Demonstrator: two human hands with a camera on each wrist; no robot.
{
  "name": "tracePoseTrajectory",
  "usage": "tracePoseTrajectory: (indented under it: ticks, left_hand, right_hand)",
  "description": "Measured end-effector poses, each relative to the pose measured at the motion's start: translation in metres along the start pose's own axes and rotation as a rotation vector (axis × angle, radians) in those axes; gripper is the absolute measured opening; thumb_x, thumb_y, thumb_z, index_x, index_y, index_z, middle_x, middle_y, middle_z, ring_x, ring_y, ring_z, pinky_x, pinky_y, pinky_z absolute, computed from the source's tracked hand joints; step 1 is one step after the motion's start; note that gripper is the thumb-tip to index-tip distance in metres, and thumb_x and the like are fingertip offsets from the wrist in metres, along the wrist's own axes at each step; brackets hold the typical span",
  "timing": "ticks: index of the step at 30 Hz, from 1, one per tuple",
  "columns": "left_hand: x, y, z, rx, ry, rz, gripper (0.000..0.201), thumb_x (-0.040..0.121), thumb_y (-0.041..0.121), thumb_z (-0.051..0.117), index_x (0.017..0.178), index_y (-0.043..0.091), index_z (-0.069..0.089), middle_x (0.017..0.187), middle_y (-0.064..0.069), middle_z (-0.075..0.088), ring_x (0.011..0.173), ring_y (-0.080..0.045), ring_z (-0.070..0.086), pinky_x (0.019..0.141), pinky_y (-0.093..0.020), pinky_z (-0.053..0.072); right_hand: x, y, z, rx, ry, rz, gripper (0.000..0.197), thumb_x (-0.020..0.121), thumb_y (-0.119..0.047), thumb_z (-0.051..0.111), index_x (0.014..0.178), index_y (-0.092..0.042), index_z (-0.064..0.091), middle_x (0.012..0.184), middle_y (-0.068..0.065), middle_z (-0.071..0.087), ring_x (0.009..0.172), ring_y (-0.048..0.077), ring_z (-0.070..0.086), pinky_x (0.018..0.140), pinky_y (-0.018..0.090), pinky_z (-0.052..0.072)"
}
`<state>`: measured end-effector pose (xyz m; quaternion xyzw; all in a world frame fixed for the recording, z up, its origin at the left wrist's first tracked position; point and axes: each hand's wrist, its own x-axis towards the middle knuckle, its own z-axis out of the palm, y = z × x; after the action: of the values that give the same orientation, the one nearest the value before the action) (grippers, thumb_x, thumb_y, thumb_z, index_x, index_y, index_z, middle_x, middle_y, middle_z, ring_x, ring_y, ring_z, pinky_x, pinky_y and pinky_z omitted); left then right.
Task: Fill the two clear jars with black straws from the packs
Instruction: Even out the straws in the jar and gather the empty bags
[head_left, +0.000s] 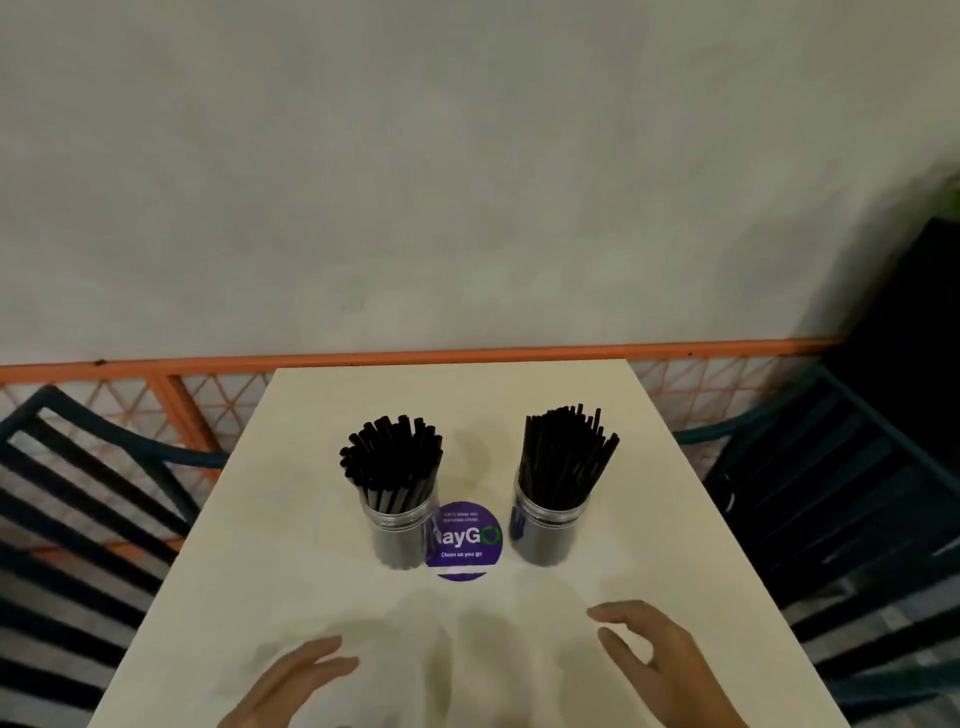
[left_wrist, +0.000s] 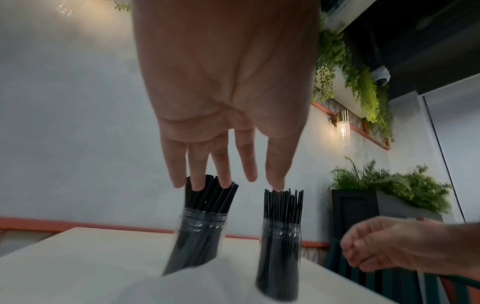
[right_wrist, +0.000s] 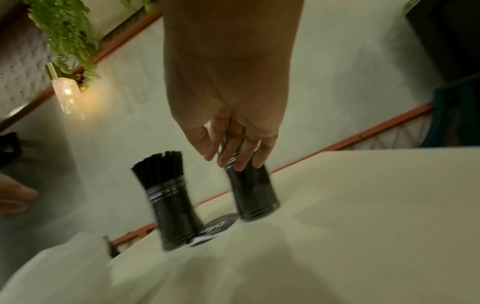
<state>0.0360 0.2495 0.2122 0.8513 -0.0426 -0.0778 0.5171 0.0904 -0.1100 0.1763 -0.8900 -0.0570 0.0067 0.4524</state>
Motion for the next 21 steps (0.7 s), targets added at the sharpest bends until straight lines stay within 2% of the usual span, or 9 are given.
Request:
tracePoseTrajectory:
  ticks: [3,5,9,11,13,15,18,19,21]
  left_hand:
    - [0.037,0.046,0.024,0.124,0.133,0.136,0.045,0.054,0.064,0.059,0.097,0.066,0.050,0.113,0.047,0.045,0.102,0.022,0.046,0.083,0.005,0.035]
    - [0.062,0.057,0.051,0.048,0.181,0.097,0.050,0.049,0.065,0.068,0.097,0.062,0.053,0.110,0.038,0.053,0.099,0.012,0.053,0.080,0.000,0.041]
    - [0.113,0.061,0.093,-0.049,0.165,0.026,0.056,0.066,0.026,0.081,0.110,0.045,0.053,0.111,0.015,0.064,0.103,-0.003,0.059,0.086,-0.011,0.048]
    - [0.134,0.065,0.107,-0.095,0.146,-0.009,0.066,0.066,0.026,0.080,0.119,0.041,0.044,0.126,0.009,0.054,0.111,-0.003,0.053,0.085,-0.010,0.047]
    - [0.156,0.071,0.115,-0.157,0.118,-0.040,0.082,0.062,0.034,0.080,0.130,0.039,0.033,0.137,0.010,0.042,0.122,-0.004,0.044,0.094,-0.014,0.043]
    - [0.177,0.077,0.120,-0.162,0.085,-0.051,0.103,0.055,0.047,0.079,0.139,0.032,0.021,0.146,0.010,0.031,0.131,-0.007,0.033,0.107,-0.026,0.034]
    - [0.206,0.085,0.118,-0.146,0.019,-0.043,0.128,0.042,0.061,0.077,0.144,0.028,0.007,0.152,0.006,0.018,0.138,-0.009,0.020,0.109,-0.028,0.024]
    - [0.216,0.087,0.118,-0.145,-0.009,-0.046,0.130,0.042,0.059,0.078,0.144,0.028,0.004,0.153,0.005,0.015,0.139,-0.009,0.017,0.109,-0.027,0.022]
    - [0.233,0.087,0.119,-0.147,-0.073,-0.034,0.129,0.048,0.047,0.084,0.144,0.028,-0.001,0.152,0.004,0.015,0.140,-0.010,0.017,0.108,-0.025,0.022]
  right_hand:
    - [0.027,0.012,-0.036,0.077,-0.030,0.130,0.033,0.078,-0.024,0.072,0.105,-0.040,0.061,0.103,-0.024,0.067,0.103,-0.011,0.054,0.101,0.026,0.043]
    - [0.047,0.014,-0.053,0.099,-0.082,0.170,0.052,0.076,-0.032,0.073,0.123,-0.031,0.051,0.124,-0.019,0.054,0.113,-0.003,0.048,0.107,0.028,0.035]
    - [0.086,0.006,-0.066,0.142,-0.209,0.166,0.088,0.075,-0.032,0.074,0.144,-0.027,0.020,0.133,-0.016,0.036,0.121,0.003,0.026,0.103,0.025,0.028]
    - [0.106,0.005,-0.064,0.150,-0.260,0.130,0.101,0.073,-0.032,0.076,0.147,-0.023,0.008,0.144,-0.011,0.030,0.129,0.004,0.023,0.105,0.022,0.022]
    - [0.126,0.002,-0.059,0.146,-0.291,0.063,0.107,0.070,-0.031,0.079,0.147,-0.022,0.005,0.151,-0.009,0.023,0.137,0.004,0.019,0.107,0.019,0.018]
    - [0.143,-0.004,-0.053,0.175,-0.309,0.004,0.100,0.068,-0.026,0.081,0.141,-0.033,0.013,0.146,-0.017,0.027,0.135,-0.001,0.022,0.105,0.007,0.020]
    - [0.157,-0.018,-0.043,0.236,-0.316,-0.068,0.093,0.065,-0.021,0.083,0.124,-0.050,0.016,0.130,-0.031,0.033,0.119,-0.021,0.034,0.097,-0.002,0.030]
    - [0.161,-0.019,-0.039,0.258,-0.310,-0.094,0.094,0.065,-0.018,0.083,0.125,-0.048,0.016,0.129,-0.030,0.034,0.115,-0.026,0.035,0.093,-0.003,0.033]
    - [0.169,-0.017,-0.031,0.303,-0.310,-0.126,0.101,0.063,-0.010,0.083,0.134,-0.035,0.015,0.132,-0.025,0.034,0.116,-0.025,0.037,0.090,-0.002,0.033]
